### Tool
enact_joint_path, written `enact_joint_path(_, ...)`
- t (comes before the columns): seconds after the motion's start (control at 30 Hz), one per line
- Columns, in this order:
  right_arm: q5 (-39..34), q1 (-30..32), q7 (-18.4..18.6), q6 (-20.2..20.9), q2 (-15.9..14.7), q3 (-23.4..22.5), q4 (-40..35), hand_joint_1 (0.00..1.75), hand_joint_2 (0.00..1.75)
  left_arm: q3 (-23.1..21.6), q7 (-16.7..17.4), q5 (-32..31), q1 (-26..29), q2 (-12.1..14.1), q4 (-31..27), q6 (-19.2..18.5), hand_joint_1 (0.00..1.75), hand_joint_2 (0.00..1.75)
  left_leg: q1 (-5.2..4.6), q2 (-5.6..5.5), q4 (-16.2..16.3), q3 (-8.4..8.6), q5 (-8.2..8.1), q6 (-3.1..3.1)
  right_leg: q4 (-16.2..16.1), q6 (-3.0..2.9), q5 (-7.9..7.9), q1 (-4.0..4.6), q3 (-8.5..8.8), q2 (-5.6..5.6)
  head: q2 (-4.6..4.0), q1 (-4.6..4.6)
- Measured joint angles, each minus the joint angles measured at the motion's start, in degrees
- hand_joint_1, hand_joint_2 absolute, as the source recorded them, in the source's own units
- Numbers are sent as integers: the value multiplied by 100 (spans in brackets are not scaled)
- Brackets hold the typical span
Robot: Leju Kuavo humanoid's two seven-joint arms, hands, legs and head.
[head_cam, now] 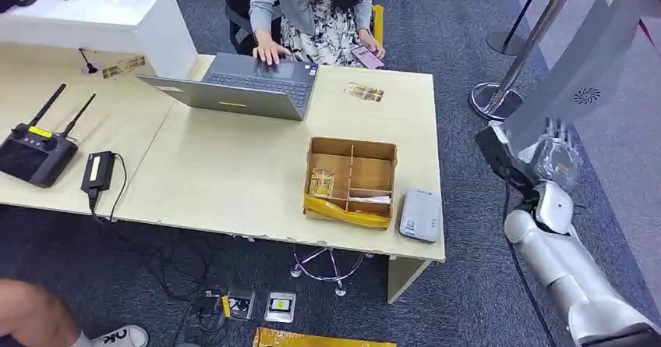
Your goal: Pass the card to the sensor for recognition and then transmit it.
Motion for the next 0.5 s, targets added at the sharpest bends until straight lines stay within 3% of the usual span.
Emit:
enact_joint_path(0.27, -1108, 690, 275, 116, -799, -566, 607, 0, 0, 0, -122, 33, 52, 70, 0, 37, 0, 0, -1, -8, -1, -2, -3, 4, -4, 1, -1, 0, 5, -11, 0, 2)
enact_joint_path(0.4, -1414, 1268, 321, 238, -1025, -721, 1027, 0, 0, 2, -177, 4, 69, 96, 0, 85, 0, 0, -1, -12, -1, -4, -8, 11, -5, 3, -3, 0, 7, -18, 0, 0)
enact_joint_path(0.5, -1762, 1732, 126, 317, -1042, -879, 1292, 0, 0, 2, -230, -9, 70, 103, 0, 87, 0, 0, 0, -12, -3, -3, -10, 8, -5, 1, -7, 1, 6, -20, 0, -2)
